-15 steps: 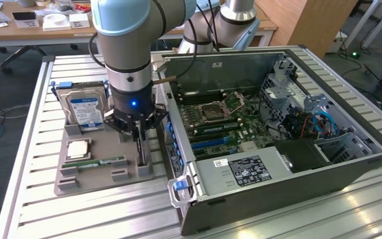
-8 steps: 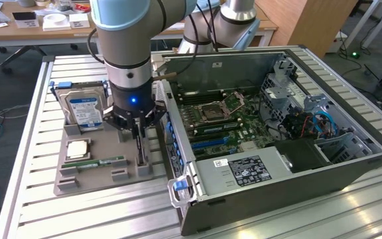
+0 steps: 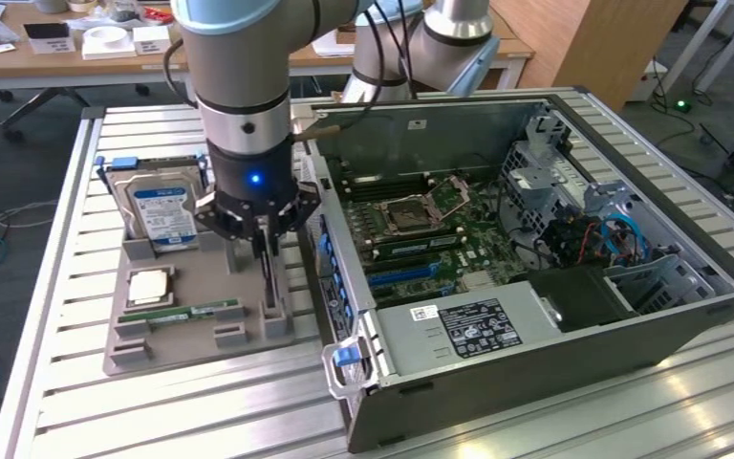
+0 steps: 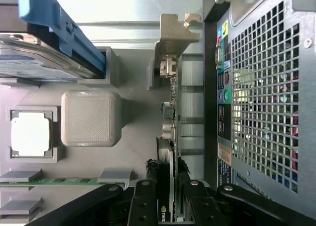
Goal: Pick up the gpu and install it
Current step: 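Pick up the gpu and move the gpu toward the slot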
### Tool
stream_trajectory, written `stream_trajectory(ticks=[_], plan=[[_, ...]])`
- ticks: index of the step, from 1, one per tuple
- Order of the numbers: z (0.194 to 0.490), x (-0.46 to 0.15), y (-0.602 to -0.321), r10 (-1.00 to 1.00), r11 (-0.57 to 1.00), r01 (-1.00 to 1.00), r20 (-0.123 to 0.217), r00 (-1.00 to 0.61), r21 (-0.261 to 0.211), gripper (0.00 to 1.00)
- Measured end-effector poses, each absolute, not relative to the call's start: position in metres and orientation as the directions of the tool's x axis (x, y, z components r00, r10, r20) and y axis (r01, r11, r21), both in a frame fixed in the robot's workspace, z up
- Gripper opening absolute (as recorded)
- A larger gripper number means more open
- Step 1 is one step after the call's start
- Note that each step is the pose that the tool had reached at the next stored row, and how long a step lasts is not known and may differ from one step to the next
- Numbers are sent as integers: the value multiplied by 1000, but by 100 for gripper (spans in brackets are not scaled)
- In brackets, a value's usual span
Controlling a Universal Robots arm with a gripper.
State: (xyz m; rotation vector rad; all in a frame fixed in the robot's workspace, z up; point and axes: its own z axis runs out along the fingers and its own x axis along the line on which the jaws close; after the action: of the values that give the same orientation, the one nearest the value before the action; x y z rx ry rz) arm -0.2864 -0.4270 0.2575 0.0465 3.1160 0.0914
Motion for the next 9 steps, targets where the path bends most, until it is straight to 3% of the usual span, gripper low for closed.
stream_trajectory(ticks=[9], plan=[[283, -286, -427, 31, 998, 29, -23, -999, 61, 26]])
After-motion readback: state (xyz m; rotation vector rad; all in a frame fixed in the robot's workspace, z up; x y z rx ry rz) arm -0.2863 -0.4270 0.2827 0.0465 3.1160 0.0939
